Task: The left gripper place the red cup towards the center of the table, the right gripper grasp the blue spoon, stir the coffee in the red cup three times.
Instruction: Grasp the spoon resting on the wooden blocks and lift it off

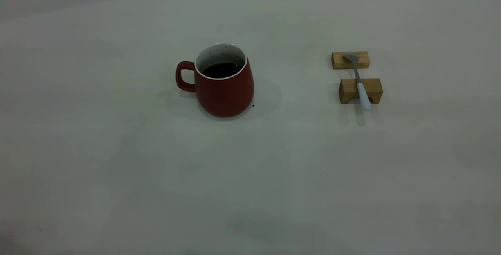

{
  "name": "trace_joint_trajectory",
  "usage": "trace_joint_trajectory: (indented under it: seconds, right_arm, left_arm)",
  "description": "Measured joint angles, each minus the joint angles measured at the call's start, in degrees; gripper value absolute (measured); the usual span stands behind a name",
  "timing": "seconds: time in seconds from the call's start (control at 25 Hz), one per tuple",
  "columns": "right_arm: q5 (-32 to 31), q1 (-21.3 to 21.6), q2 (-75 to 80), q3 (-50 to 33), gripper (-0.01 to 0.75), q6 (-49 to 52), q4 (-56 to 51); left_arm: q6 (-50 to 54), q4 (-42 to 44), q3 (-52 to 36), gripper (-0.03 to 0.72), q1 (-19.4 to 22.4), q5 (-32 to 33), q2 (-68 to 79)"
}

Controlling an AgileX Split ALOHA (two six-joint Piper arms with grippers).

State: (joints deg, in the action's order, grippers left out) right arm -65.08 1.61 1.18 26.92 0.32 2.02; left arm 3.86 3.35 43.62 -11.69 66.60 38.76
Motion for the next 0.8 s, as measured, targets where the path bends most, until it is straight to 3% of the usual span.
trace_joint_trajectory:
  seconds: [0.28,0.8]
  right_arm:
    - [0.00,0.00,0.00,0.00,0.237,-0.32,0.00]
    - [0.00,0.00,0.00,0.00,0.237,0.00,-0.88]
  left_arm:
    - [1.61,0.51,-15.25,0.519,0.00,-1.39,-12.82]
    - [-3.02,-2.00,-15.74,0.519,0.00,-2.69,-29.47]
